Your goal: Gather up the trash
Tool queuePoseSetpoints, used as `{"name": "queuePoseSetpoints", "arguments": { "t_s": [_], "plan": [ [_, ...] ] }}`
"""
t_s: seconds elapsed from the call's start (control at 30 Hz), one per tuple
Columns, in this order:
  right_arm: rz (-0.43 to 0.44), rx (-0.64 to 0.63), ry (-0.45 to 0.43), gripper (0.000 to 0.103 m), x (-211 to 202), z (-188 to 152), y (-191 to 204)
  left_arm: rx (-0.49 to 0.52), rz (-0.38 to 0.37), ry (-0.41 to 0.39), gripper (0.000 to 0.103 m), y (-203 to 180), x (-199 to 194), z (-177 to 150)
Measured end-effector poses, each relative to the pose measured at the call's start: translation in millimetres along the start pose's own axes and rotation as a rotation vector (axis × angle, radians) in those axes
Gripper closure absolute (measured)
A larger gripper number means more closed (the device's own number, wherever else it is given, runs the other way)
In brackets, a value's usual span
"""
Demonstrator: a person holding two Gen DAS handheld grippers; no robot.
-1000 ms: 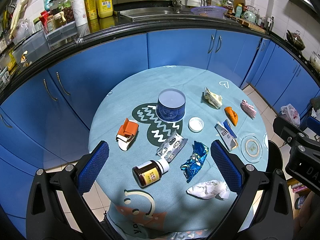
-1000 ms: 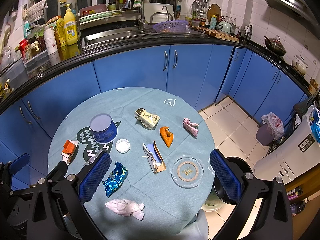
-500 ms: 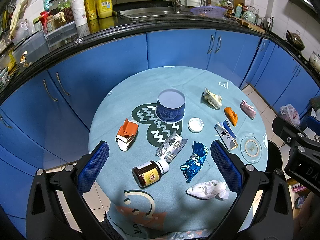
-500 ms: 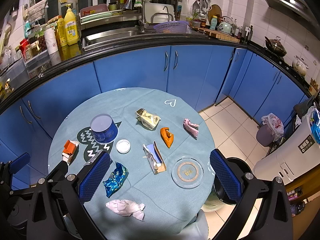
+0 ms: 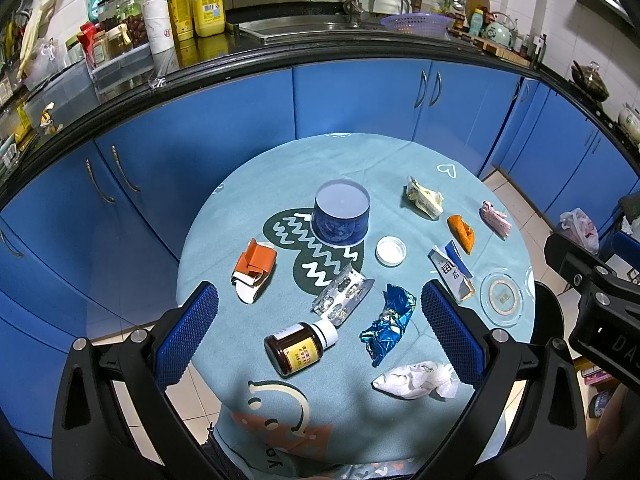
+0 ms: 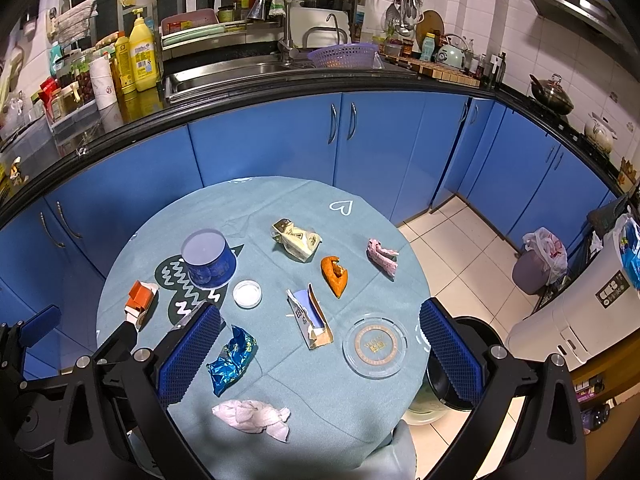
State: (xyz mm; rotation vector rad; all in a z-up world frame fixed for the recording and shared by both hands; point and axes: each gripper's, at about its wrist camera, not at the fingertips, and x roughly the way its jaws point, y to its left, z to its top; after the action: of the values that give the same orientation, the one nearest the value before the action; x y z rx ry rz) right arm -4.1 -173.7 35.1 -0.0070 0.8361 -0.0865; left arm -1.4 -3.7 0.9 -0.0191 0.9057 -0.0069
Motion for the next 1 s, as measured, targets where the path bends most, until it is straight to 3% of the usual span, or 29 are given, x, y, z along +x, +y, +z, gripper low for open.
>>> {"name": "queuePoseSetpoints", "arguments": {
  "t_s": [1.0],
  "plan": [
    [0.000, 0.001, 0.001, 0.006, -4, 0, 9, 0.000, -0.001, 0.001, 0.003, -1, -1, 0]
  ]
}}
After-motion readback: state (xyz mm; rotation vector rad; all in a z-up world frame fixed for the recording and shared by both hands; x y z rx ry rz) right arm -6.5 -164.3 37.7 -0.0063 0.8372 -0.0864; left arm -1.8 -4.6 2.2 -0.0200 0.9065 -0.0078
